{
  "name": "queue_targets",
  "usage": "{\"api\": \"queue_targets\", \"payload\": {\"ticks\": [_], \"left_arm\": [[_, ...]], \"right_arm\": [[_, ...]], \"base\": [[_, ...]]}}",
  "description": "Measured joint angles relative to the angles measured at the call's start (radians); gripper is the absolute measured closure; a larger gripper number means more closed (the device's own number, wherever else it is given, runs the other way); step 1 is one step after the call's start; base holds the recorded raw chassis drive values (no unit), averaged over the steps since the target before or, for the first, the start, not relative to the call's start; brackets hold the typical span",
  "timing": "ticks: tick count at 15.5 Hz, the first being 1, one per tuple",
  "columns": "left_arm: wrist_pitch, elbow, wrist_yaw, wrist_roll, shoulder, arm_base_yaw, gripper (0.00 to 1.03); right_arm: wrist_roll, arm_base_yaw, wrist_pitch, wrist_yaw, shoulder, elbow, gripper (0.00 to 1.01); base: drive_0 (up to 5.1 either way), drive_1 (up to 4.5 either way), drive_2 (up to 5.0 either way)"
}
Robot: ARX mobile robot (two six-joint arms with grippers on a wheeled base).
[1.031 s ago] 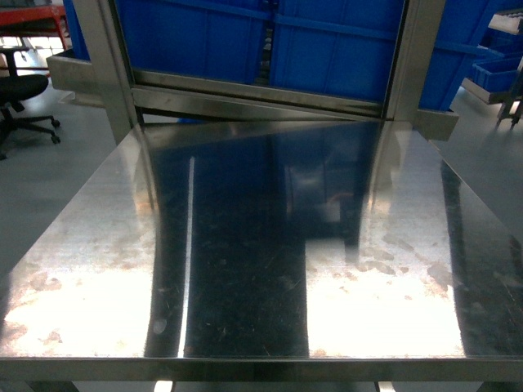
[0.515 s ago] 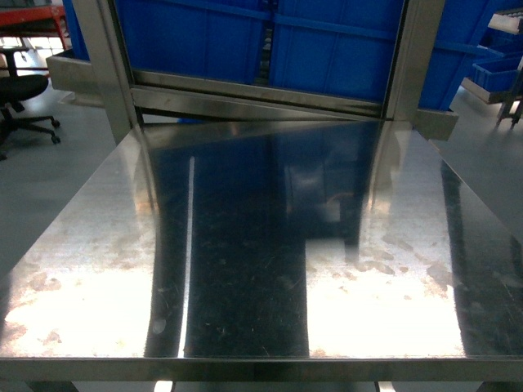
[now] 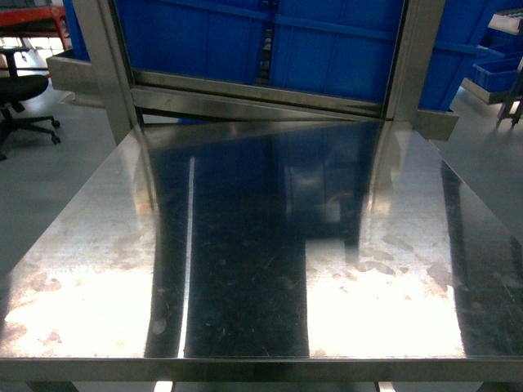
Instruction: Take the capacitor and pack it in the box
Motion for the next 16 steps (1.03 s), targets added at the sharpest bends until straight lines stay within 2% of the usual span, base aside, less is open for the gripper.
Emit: {"api": "queue_targets", "payload": {"ticks": [1,2,4,16], "left_arm": [[-0.080,0.000,0.000,0.000,-0.076,0.000,0.59],[-0.043,0.002,0.003,0.000,-0.086,0.000,0.59],[-0.075,0.000,-0.001,0.000,-0.085,0.000,0.59],[-0.067,0.000,0.000,0.000,-0.087,0.000,0.59]], "right_arm": [[0.000,0.000,0.000,0.000,0.000,0.000,0.03],[0.000,0.000,0.000,0.001,0.000,0.000,0.03],[0.000,0.000,0.001,0.000,0.000,0.000,0.03],[0.000,0.000,0.000,0.000,0.000,0.000,0.03]], "base": [[0.0,0.00,0.0],[0.0,0.00,0.0],[0.0,0.00,0.0],[0.0,0.00,0.0]]}}
